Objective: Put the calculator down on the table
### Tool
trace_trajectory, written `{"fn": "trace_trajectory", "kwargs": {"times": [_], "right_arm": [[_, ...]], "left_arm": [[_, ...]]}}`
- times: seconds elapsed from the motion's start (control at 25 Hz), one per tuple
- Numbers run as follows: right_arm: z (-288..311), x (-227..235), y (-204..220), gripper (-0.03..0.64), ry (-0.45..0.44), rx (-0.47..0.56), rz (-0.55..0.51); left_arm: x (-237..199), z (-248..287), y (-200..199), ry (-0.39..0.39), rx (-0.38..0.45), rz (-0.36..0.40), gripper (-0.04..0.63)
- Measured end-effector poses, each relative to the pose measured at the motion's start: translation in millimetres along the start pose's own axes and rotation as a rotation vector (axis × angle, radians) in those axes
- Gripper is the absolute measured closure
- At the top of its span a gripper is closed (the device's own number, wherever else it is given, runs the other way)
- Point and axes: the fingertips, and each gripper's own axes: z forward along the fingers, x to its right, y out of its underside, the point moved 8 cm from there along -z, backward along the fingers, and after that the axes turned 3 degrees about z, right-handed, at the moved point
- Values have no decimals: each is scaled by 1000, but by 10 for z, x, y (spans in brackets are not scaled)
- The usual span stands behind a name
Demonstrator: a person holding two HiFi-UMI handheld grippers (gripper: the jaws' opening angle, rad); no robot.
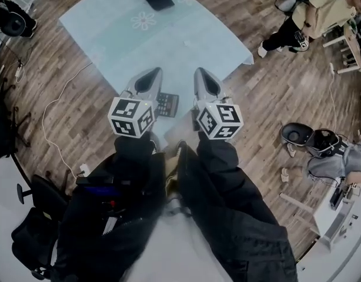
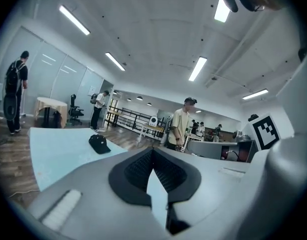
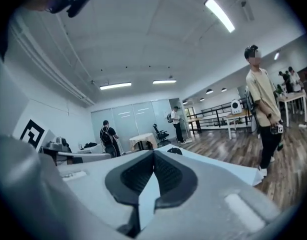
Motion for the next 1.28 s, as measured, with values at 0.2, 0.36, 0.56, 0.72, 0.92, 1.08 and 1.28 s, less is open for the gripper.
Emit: {"fn": "trace_trajectory", "kwargs": {"times": [0.2, 0.36, 0.56, 0.72, 0.92, 1.08, 1.28], "right_arm": [[-77, -122, -465, 618, 3, 47, -89], [-91, -173, -731, 618, -4, 93, -143], [-139, -515, -943, 618, -20, 160, -221], [-130, -676, -1038, 621, -35, 190, -256], [-148, -740, -1114, 623, -43, 229, -282], [-193, -789, -1164, 623, -45, 257, -302], [-197, -837, -1166, 623, -41, 264, -317]], "left_arm": [[226, 40, -481, 55, 105, 52, 598], [341, 115, -736, 69, 158, 119, 598], [331, -96, -938, 65, 210, 163, 598], [338, -185, -1066, 62, 242, 187, 598], [368, -228, -1123, 47, 263, 207, 600], [378, -284, -1150, 34, 275, 220, 598], [357, -313, -1145, 33, 276, 220, 598]]}}
